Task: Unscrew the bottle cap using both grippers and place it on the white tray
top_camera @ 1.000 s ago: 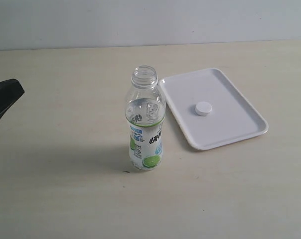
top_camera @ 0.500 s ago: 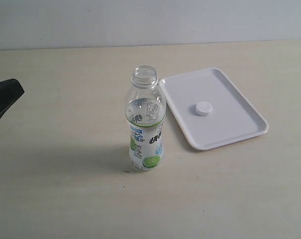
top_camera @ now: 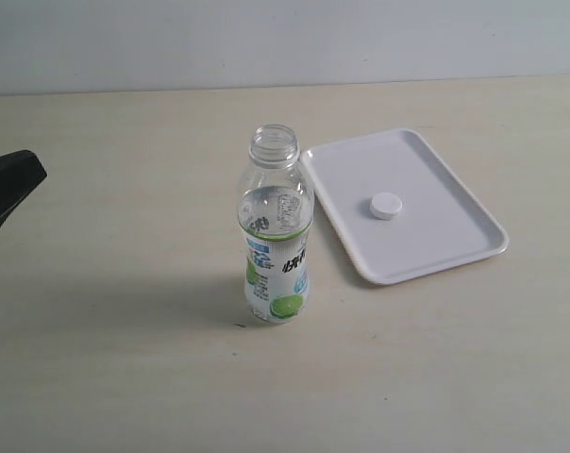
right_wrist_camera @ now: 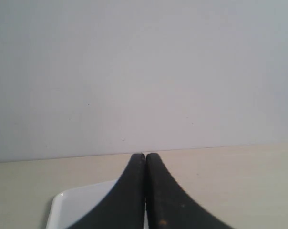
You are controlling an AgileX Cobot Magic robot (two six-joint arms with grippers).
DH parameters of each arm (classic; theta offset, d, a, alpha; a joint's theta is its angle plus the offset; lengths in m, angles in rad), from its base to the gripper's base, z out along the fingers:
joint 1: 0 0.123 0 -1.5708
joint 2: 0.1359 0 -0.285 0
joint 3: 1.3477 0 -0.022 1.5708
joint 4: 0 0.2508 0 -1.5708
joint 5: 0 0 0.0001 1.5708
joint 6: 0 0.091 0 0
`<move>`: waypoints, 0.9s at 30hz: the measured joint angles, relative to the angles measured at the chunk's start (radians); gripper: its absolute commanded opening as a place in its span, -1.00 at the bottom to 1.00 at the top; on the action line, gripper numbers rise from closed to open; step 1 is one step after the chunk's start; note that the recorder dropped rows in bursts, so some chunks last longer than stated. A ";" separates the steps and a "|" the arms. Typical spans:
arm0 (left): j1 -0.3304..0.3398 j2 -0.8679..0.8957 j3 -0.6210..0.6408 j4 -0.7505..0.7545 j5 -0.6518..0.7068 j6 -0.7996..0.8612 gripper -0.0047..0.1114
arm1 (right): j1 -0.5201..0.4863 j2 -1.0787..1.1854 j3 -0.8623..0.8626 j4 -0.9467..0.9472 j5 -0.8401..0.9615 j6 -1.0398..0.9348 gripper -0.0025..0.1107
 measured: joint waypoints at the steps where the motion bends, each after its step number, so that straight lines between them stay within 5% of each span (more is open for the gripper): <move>1: 0.000 0.000 0.000 0.000 0.000 0.000 -0.92 | 0.000 0.000 0.000 0.000 0.000 0.000 -0.96; 15: 0.000 0.000 0.000 0.000 0.000 0.000 -0.92 | 0.000 0.000 0.000 0.000 0.000 0.000 -0.96; 20: 0.000 0.000 0.000 -0.008 0.000 0.235 -0.92 | 0.000 0.000 0.000 0.000 0.000 0.000 -0.96; 27: 0.000 -0.126 0.002 0.070 0.038 -0.344 -0.92 | 0.000 0.000 0.000 0.000 0.000 0.000 -0.96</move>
